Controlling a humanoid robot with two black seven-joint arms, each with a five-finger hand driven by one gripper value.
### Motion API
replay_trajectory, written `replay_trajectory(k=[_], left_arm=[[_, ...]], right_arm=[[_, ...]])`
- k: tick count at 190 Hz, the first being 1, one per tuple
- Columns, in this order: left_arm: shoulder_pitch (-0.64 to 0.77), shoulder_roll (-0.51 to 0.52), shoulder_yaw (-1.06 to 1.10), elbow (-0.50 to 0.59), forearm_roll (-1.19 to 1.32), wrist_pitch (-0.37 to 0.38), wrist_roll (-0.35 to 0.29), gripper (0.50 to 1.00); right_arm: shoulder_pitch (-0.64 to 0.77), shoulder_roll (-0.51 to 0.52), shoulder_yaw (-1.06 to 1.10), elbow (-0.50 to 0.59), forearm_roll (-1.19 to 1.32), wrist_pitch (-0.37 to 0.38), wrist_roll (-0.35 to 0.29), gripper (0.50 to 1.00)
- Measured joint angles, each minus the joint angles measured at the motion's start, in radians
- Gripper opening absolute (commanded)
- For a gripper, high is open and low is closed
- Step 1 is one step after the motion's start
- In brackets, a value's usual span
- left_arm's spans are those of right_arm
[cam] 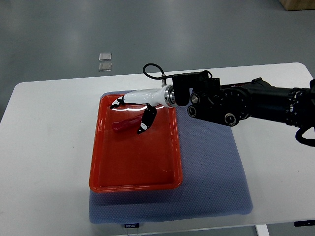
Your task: Place red pepper on red tray
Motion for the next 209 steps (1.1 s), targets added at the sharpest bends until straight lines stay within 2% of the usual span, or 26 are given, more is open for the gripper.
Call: replay_trajectory(k=[33,73,118,209], left_arm=[[0.0,0.0,0.0,0.0,0.0,0.0,0.0,1.0],[0.0,0.0,0.0,0.0,0.0,0.0,0.0,1.0],[0.0,0.0,0.0,0.0,0.0,0.0,0.0,1.0],[0.0,0.0,0.0,0.0,0.0,0.0,0.0,1.0]], right_arm=[[0.002,-0.018,0.079,-0.017,0.0,-0.003,-0.001,0.901],[-0.063,-0.026,0.333,-0.124,0.088,-0.009,-0.001,0.901],[-0.18,0.001,0.681,-0.285,0.35,-0.122,-0.001,0.901],[-0.435,0.016,1.103,-0.298,0.691,-0.234,0.002,0.901]])
